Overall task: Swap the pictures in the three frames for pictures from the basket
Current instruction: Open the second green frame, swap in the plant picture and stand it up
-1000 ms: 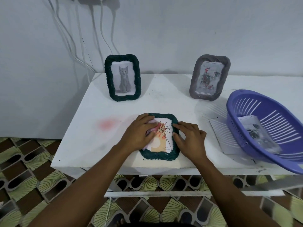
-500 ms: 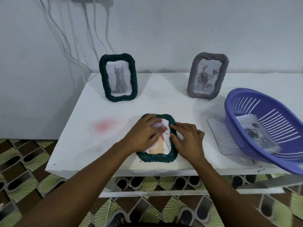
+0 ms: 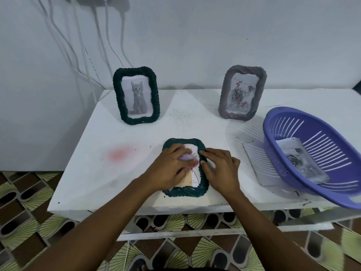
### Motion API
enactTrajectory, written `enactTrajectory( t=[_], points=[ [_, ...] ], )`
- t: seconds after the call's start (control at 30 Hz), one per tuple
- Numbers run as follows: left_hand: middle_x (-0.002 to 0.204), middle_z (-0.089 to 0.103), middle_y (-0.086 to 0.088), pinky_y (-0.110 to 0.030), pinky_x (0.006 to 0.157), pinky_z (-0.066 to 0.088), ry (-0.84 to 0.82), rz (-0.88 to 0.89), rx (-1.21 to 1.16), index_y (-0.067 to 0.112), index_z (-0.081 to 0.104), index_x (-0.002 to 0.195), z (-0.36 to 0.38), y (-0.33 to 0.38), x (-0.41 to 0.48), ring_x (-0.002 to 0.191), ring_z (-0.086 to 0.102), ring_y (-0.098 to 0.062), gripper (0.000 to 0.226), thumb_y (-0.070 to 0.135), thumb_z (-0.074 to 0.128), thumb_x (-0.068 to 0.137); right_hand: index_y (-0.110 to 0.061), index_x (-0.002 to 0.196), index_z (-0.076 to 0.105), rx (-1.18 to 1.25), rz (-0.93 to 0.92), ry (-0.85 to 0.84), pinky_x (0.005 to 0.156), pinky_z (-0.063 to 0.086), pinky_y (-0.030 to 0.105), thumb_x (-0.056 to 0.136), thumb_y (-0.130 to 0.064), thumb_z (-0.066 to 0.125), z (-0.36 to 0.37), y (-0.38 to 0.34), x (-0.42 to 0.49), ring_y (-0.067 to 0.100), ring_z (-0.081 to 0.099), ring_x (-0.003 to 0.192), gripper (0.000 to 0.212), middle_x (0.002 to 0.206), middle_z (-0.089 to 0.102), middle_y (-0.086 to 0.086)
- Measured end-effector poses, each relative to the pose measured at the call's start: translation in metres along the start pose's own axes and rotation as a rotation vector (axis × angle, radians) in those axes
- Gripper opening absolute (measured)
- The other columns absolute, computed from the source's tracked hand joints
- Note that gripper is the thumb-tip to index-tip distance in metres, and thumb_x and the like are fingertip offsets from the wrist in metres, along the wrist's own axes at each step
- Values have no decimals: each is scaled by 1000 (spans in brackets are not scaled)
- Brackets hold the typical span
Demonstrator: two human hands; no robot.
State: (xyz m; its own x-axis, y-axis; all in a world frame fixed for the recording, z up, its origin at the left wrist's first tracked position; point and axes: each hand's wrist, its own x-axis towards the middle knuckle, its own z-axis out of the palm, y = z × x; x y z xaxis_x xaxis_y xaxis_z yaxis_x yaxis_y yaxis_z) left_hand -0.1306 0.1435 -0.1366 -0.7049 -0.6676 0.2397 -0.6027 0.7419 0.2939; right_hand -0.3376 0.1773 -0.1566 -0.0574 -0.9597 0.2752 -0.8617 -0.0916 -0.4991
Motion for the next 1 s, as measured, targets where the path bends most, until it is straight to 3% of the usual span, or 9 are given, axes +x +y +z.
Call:
enactTrajectory(
  t=[0.17, 0.37, 0.47, 0.57, 0.67, 0.77, 0.87, 0.93, 1.0],
  points=[
    [136, 53, 3, -30, 107, 32, -36, 137, -77, 30, 61, 128, -2, 12, -39, 131, 35, -19, 36, 22, 51, 94, -39, 117, 65, 2, 7, 0, 89, 29, 39, 88, -38, 57, 0, 0, 1, 9, 46, 119, 30, 124, 61, -18],
    [136, 53, 3, -30, 108, 31, 261, -180, -172, 29, 51, 135, -16, -6, -66, 126, 37, -16, 41, 24, 45, 95, -37, 117, 66, 5, 7, 5, 90, 27, 37, 89, -36, 59, 0, -1, 1, 10, 47, 119, 29, 124, 61, -16],
    [131, 57, -2, -42, 106, 38, 329, -344, -121, 18, 57, 130, -26, -36, -82, 125, 40, -20, 41, 26, 43, 92, -36, 118, 66, 8, 3, 3, 90, 25, 36, 89, -35, 60, 0, -1, 0, 11, 46, 120, 30, 125, 61, -14],
    [126, 62, -6, -48, 104, 39, 320, -467, 0, 11, 67, 119, -34, -70, -105, 126, 43, -26, 44, 30, 38, 92, -35, 119, 66, 10, 2, 5, 90, 23, 35, 90, -33, 62, -1, 0, 0, 14, 46, 120, 29, 126, 62, -11],
    [132, 59, -7, -46, 108, 36, 286, -600, 22, 15, 64, 125, -42, -84, -121, 129, 42, -26, 50, 40, 36, 92, -35, 119, 65, 13, 3, 1, 91, 23, 36, 90, -33, 62, -1, -1, -1, 15, 46, 121, 29, 126, 62, -11],
    [150, 41, -9, -51, 111, 31, 89, -572, 212, 23, 45, 143, -36, -87, -134, 140, 32, -31, 59, 53, 22, 98, -36, 119, 65, 12, 1, 3, 92, 25, 37, 91, -37, 58, 0, 0, -1, 15, 46, 121, 29, 126, 62, -11],
    [162, 10, -6, -53, 118, 7, -61, -625, 308, 29, 17, 153, -37, -79, -135, 149, 8, -29, 72, 64, 5, 92, -35, 118, 65, 6, -8, 14, 89, 23, 34, 90, -38, 55, 0, -1, -2, 16, 47, 121, 30, 125, 63, -10],
    [162, 6, -6, -52, 117, -2, -64, -612, 350, 26, 14, 154, -44, -68, -128, 149, 3, -28, 79, 69, 0, 89, -35, 118, 65, 20, 0, 11, 89, 22, 34, 90, -34, 60, 0, -3, -2, 17, 48, 121, 28, 126, 63, -9],
    [161, 13, -9, -49, 119, 2, -40, -553, 357, 19, 18, 153, -45, -52, -115, 149, 8, -27, 84, 70, -2, 89, -36, 117, 66, 49, 25, -4, 90, 23, 34, 89, -37, 60, -2, -5, -1, 18, 47, 122, 29, 126, 62, -10]
  ],
)
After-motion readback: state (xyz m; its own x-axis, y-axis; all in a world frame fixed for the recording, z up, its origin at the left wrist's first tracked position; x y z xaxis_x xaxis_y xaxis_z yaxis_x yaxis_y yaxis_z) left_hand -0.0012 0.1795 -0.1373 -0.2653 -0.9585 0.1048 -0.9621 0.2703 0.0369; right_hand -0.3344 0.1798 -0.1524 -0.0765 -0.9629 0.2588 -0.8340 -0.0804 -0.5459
